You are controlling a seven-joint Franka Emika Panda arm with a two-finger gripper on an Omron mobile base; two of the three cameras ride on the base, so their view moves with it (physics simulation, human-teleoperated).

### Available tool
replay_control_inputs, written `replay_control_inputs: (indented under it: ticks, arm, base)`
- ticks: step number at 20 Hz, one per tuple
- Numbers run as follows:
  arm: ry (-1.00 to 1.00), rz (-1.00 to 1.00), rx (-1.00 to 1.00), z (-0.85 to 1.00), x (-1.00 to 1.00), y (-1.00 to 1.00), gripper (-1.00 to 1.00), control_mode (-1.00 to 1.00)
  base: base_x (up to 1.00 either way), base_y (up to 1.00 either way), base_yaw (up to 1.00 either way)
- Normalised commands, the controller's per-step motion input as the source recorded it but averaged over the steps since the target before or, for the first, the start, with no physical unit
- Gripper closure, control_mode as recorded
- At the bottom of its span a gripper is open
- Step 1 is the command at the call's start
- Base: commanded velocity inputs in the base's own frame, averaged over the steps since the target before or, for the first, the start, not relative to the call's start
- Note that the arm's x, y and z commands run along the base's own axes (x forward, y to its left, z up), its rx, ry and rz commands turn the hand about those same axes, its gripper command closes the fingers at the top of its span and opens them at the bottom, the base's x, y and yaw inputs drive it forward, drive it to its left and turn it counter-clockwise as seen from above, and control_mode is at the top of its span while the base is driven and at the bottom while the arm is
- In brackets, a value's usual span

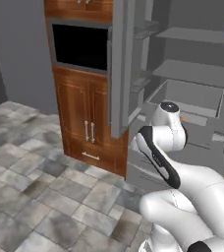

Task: Place the carrot and potato inside the fridge drawer. Close the drawer after placing the vegetables.

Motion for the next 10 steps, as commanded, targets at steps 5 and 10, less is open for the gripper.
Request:
replay_control_inputs:
  ticks: [5, 10]
  arm:
    - [0.0, 0.0, 0.0, 0.0, 0.0, 0.0, 1.0, 1.0]
    - [0.0, 0.0, 0.0, 0.0, 0.0, 0.0, 1.0, 1.0]
  base:
    - [0.14, 0.0, -0.66]
    - [0.45, 0.25, -0.59]
